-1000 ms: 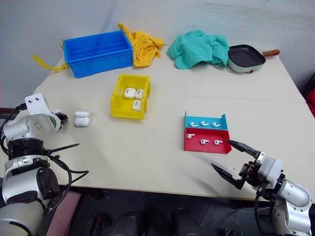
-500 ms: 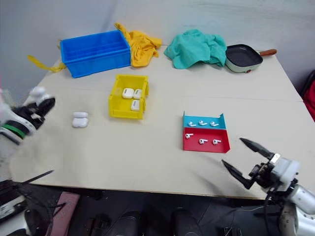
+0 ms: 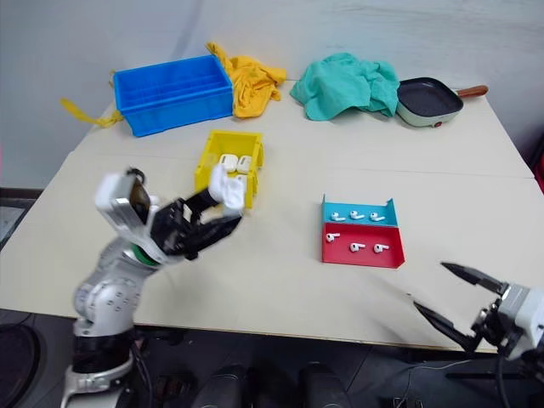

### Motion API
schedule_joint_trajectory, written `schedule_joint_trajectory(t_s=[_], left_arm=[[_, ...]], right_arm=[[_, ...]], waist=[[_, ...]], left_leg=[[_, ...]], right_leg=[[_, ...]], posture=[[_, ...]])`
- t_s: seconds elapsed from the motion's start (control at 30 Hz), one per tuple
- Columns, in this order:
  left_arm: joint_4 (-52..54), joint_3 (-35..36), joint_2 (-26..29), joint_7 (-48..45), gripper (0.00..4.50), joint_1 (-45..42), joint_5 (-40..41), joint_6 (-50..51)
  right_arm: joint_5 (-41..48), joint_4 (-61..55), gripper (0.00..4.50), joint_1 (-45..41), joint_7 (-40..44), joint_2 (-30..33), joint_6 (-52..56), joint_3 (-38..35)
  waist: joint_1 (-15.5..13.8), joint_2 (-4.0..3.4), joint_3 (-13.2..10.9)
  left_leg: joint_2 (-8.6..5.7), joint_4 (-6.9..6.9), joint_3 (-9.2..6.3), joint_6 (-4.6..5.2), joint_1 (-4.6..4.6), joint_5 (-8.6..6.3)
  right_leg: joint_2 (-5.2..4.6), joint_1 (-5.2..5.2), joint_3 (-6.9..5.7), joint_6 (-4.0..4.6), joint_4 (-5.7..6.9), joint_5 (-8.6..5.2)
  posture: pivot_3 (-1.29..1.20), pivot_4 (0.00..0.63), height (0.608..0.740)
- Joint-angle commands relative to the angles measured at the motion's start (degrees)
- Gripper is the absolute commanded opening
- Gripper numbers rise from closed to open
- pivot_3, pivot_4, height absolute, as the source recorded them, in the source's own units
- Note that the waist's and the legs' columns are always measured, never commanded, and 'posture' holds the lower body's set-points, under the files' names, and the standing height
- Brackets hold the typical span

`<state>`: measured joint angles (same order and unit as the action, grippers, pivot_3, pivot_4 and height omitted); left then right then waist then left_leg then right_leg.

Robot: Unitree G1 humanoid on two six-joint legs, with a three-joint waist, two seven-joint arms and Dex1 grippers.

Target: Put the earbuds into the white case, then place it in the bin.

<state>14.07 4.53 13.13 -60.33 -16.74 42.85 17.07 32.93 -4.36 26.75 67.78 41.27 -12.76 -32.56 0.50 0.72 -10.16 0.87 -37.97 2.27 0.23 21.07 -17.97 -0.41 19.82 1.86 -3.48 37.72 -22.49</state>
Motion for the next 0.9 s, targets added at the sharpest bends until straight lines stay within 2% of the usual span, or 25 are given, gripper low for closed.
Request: schedule_joint_trajectory(t_s=[0.03,0.17,0.27,0.37,0.5,0.6,0.7,0.73,0.8,0.9], left_arm=[[-6.88,-5.14,-3.28,-4.89,2.78,0.11,-7.39,-11.96],[-11.57,-8.7,-6.24,-7.58,2.78,-0.23,-10.97,-19.62],[-10.46,-8.97,-5.96,-8.02,2.78,0.6,-10.15,-20.33],[-9.04,-8.91,-4.81,-8.66,2.78,2.32,-9.32,-20.58],[-8.84,-10.12,-4.7,-10.73,2.78,3.98,-9.21,-22.32],[-8.39,-11.29,-4.94,-10.97,2.78,4.7,-9.4,-22.7],[-8.22,-11.55,-5.57,-10.04,2.78,5.06,-9.64,-23.52],[-8.33,-11.34,-5.84,-9.94,2.78,4.89,-9.84,-24.69],[-8.27,-11.02,-6.27,-9.38,2.78,4.48,-10.06,-25.94],[-8.17,-11.26,-6.09,-8.94,2.78,4.35,-10.1,-26.52]], right_arm=[[-2.53,-2.24,4.5,2.95,-2.54,0.8,1.27,-3.25],[-4.25,-4.74,4.5,3.44,-3.9,2.09,3.06,-2.95],[-6.12,-13.97,4.5,-0.23,-10.23,9.09,17.9,-0.04],[-0.81,-20.6,4.5,-9.7,-11.83,16.46,29.88,4.89],[0.8,-23.14,4.5,-21.44,-11.31,23.29,40.53,13.33],[-1.16,-22.46,4.5,-29.94,-8.83,26.98,43.88,21.14],[-5.77,-19.28,4.5,-38.76,-7.09,28.04,45.32,29.39],[-8.6,-17.14,4.21,-41.94,-7.05,27.17,43.98,32.22],[-12.49,-13.45,3.95,-45.85,-7.02,25.83,42.52,35.87],[-16.12,-9.67,2.87,-49.21,-5.72,25.04,41.11,38.92]], waist=[[0.09,0.0,0.0],[0.5,0.04,-0.02],[1.54,-0.07,0.01],[2.49,-0.06,0.01],[1.32,-0.06,0.0],[0.36,-0.06,0.0],[-0.06,-0.05,0.0],[-0.21,-0.05,0.0],[-0.16,-0.03,-0.01],[-0.28,-0.04,-0.01]], left_leg=[[-0.02,0.0,0.02,0.07,-0.02,0.03],[-0.1,-0.06,0.05,0.49,-0.09,-0.11],[-0.1,-0.05,0.05,0.48,-0.05,-0.1],[-0.05,-0.02,0.12,0.31,0.01,-0.01],[-0.04,-0.02,-0.14,0.12,-0.04,0.15],[-0.07,-0.09,-0.18,0.15,0.14,0.14],[-0.1,-0.12,-0.18,0.42,0.21,-0.02],[-0.11,-0.12,-0.15,0.55,0.23,-0.09],[-0.12,-0.15,-0.15,0.55,0.25,-0.1],[-0.12,-0.12,-0.16,0.57,0.25,-0.1]], right_leg=[[0.0,-0.09,0.06,0.01,-0.1,0.0],[-0.06,-0.3,0.17,0.02,-0.18,0.0],[-0.08,-0.24,0.18,0.02,-0.14,0.0],[-0.02,-0.3,0.22,0.02,0.0,0.0],[0.07,-0.13,0.13,0.02,0.04,0.0],[-0.03,-0.05,0.15,0.01,-0.05,0.0],[-0.13,-0.08,0.14,-0.03,-0.26,0.02],[-0.17,-0.07,0.14,-0.05,-0.31,0.03],[-0.2,-0.06,0.13,-0.04,-0.35,0.03],[-0.2,-0.02,0.11,-0.04,-0.31,0.03]], posture=[[0.0,0.15,0.74],[0.0,0.15,0.74],[0.0,0.15,0.74],[0.0,0.15,0.74],[0.0,0.15,0.74],[0.0,0.15,0.74],[0.0,0.15,0.74],[0.0,0.15,0.74],[0.0,0.15,0.74],[0.0,0.15,0.74]])
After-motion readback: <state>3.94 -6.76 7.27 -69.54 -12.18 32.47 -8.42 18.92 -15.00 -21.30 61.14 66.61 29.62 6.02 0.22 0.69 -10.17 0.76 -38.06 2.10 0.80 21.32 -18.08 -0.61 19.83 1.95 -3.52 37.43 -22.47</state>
